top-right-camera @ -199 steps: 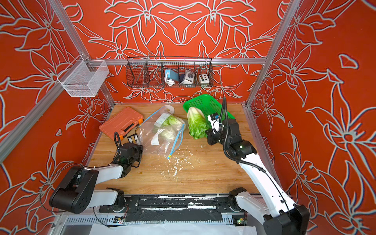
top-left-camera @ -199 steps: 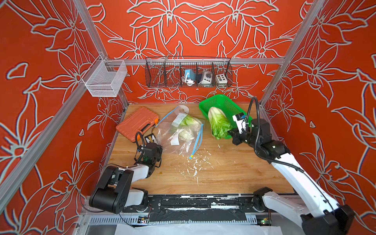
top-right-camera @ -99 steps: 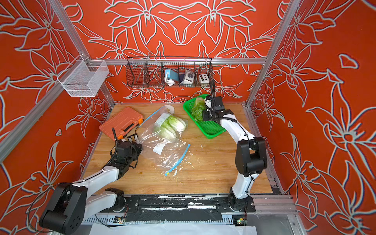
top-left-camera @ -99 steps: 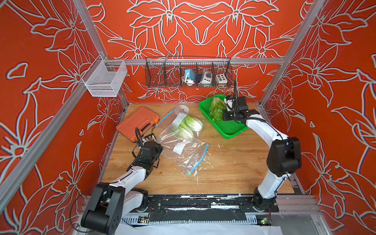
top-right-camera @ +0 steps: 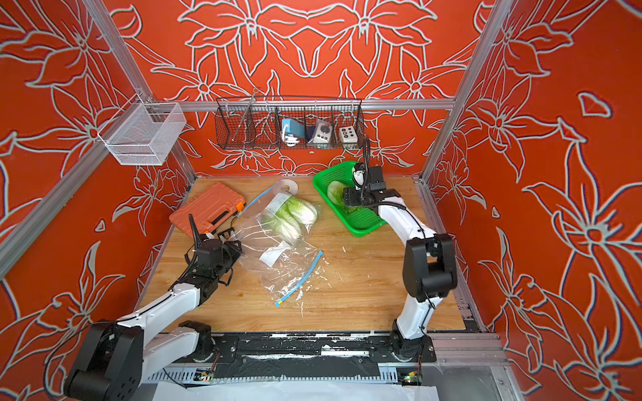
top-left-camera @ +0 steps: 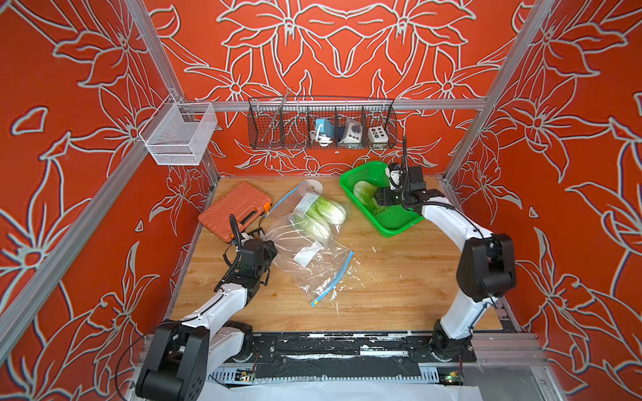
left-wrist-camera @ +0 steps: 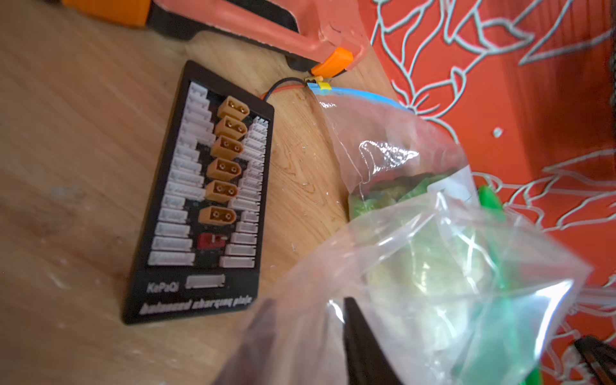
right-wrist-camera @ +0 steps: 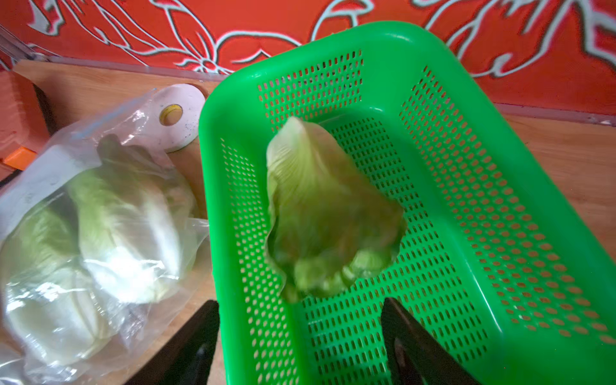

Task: Open the zip-top bag and take out the chinese cabbages
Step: Place the Chinese cabbage in the basket, then move the zipper food storage bag to the center of the board.

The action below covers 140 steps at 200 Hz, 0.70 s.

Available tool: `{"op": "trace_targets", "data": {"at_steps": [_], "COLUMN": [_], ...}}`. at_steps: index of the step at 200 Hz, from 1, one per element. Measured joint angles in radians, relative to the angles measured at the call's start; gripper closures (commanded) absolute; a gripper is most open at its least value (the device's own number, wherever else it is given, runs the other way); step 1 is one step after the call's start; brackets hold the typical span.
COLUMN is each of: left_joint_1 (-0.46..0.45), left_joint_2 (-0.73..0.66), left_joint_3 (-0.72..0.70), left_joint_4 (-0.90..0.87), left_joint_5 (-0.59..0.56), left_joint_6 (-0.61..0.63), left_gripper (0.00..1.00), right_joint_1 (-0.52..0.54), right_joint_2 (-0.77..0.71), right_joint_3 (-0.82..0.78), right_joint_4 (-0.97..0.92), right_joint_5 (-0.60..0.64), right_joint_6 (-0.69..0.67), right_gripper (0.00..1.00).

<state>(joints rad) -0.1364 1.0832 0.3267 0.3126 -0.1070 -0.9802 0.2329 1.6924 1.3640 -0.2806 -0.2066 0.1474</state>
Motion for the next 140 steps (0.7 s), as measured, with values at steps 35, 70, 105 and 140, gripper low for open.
{"op": "trace_targets", "data": {"at_steps": [35, 70, 105, 140], "left_joint_1": [0.024, 0.145, 0.286, 0.423], "left_joint_2": [0.005, 0.005, 0.026, 0.114], "left_joint_3": [0.002, 0.045, 0.109, 0.175], "left_joint_4": [0.001, -0.047, -0.061, -0.064], "left_joint_5": [-0.024, -0.078, -0.116, -0.123], "left_joint_6": [-0.029, -0.051, -0.061, -0.056], "left_gripper": [1.00, 1.00, 1.00, 0.66], "right_joint_1": [0.004, 0.041, 0.125, 0.247], "right_joint_2": [-0.211, -0.267, -0.248, -0.100], "right_joint_3": [-0.198, -0.266, -0.255, -0.121], "right_joint_4": [0.062, 0.074, 0.079, 0.080], "right_joint_5": [-0.028, -0.067, -0.084, -0.095], "right_joint_6": [0.048, 0.057, 0.053, 0.040], "right_gripper": [0.23, 0.23, 0.23, 0.23]}}
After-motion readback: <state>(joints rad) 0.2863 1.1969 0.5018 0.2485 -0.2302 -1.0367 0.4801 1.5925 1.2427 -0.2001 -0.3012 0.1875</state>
